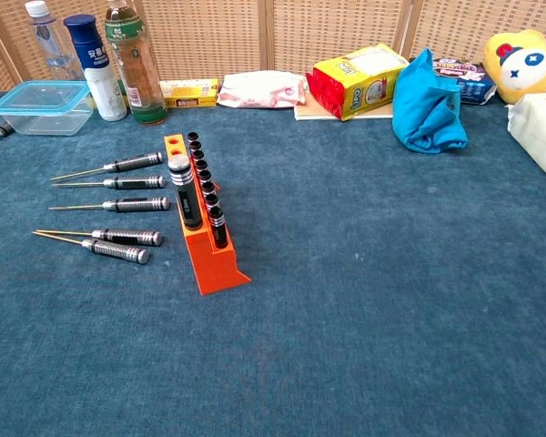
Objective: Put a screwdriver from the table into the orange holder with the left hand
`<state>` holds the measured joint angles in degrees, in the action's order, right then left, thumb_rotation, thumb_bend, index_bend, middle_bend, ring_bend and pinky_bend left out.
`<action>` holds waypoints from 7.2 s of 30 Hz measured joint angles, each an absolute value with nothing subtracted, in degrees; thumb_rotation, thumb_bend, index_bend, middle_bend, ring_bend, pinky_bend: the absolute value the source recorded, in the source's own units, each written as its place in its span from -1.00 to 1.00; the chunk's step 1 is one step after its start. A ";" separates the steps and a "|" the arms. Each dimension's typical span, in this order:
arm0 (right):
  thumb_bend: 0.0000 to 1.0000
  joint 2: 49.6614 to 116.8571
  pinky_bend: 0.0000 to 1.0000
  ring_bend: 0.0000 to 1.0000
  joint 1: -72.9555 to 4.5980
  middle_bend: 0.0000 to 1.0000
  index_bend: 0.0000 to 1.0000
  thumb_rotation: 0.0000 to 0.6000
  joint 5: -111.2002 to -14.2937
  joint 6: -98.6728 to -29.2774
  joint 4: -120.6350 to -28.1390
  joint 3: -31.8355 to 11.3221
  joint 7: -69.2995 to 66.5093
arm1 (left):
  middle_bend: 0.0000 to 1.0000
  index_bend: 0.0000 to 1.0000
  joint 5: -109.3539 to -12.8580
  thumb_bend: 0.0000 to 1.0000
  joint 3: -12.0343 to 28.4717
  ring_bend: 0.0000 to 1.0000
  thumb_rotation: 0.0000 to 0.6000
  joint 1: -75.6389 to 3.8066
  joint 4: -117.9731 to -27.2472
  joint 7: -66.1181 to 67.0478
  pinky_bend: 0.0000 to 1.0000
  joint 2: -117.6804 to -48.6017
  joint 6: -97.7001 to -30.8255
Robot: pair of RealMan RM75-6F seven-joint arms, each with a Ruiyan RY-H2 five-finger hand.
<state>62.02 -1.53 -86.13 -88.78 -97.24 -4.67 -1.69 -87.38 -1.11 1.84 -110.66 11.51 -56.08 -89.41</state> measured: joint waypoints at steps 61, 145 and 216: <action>-0.81 60.21 -0.99 -0.91 -1.64 -0.91 -0.75 1.00 -84.93 -87.19 -97.32 -4.90 -6.76 | -0.97 -0.63 -64.15 -0.78 0.52 -0.98 1.00 -20.10 -115.01 53.25 -0.77 -74.20 -61.10; -0.81 59.57 -0.99 -0.91 -1.71 -0.91 -0.75 1.00 -84.32 -86.64 -97.31 -5.12 -8.78 | 1.00 -0.66 -40.33 -0.68 -0.40 1.00 1.00 -38.63 -109.13 71.50 0.96 -91.14 -75.53; -0.81 59.26 -0.99 -0.91 -1.73 -0.91 -0.75 1.00 -84.41 -86.33 -97.47 -4.98 -9.33 | 1.00 -0.66 -40.72 -0.68 -6.50 1.00 1.00 -38.91 -114.38 61.99 0.95 -84.00 -73.43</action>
